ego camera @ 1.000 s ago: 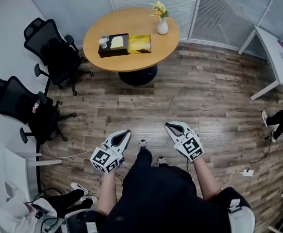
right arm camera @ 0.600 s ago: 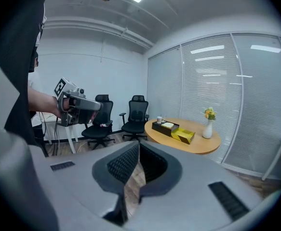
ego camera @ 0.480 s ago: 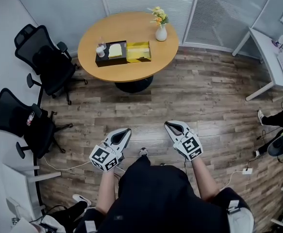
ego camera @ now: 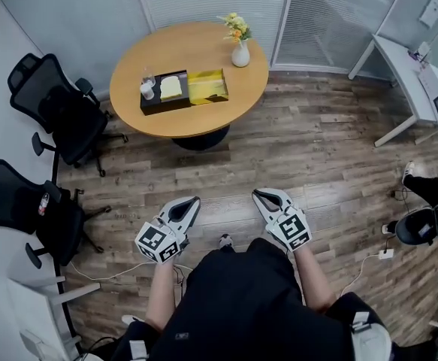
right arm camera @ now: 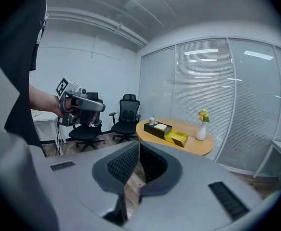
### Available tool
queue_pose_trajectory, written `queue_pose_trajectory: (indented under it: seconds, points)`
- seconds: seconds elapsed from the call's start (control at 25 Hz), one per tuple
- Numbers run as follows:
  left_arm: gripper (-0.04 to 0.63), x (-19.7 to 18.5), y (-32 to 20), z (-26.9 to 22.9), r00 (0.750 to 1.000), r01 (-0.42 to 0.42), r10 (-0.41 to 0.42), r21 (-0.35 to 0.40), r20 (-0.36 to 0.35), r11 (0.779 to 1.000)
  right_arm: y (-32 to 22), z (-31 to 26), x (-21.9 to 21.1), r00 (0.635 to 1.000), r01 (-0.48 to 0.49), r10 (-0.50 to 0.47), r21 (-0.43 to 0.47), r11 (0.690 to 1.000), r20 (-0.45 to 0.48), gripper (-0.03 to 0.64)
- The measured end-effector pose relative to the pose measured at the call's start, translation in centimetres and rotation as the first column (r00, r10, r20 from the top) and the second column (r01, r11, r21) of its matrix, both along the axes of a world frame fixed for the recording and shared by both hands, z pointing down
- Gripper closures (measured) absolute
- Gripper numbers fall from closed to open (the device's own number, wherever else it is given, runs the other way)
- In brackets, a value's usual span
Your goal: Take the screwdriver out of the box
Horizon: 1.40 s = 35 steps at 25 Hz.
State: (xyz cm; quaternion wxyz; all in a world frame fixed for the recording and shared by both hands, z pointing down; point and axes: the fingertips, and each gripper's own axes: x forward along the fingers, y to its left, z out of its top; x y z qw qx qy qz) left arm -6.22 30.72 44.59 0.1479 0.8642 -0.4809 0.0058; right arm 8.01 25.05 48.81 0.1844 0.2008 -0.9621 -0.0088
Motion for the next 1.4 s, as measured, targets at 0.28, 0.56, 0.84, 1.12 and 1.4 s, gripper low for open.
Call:
queue_pose_trajectory:
  seconds: [0.28,0.56,0.84,1.12,1.4]
  points:
    - [0.589,0.1,-2.6,0.4,1.000,-0.010,0.010,-0.015,-0.006,1.000,-2.8,0.4,0.7,1.000,-0.029,0.029,-0.028,0.999,0.003,0.607]
    - [0.589,-0.1,-6.3,0.7,0.999,0.053,-0.052,-0.031,0.002,0.998,-8.5,0.2,0.2,0.995,-0.014,0.026,-0.117,0.993,0.101,0.607]
    - [0.589,0.0,-11.5,0.3,0.993,0.122,-0.121,-0.028,0.012,0.992,-14.2,0.0,-0.8,0.993,0.080,-0.070,-0.112,0.991,0.091,0.607]
    - [0.589,1.2,-14.5,0.6,0.986,0.168,-0.168,-0.047,0.013,0.985,-17.9,1.4,0.0,0.986,0.116,-0.087,-0.216,0.970,0.141,0.607]
    - [0.589,2.3,-16.2,1.4,0.980,0.196,-0.194,-0.059,0.032,0.979,-19.8,2.0,0.2,0.978,0.166,-0.133,-0.214,0.963,0.159,0.608]
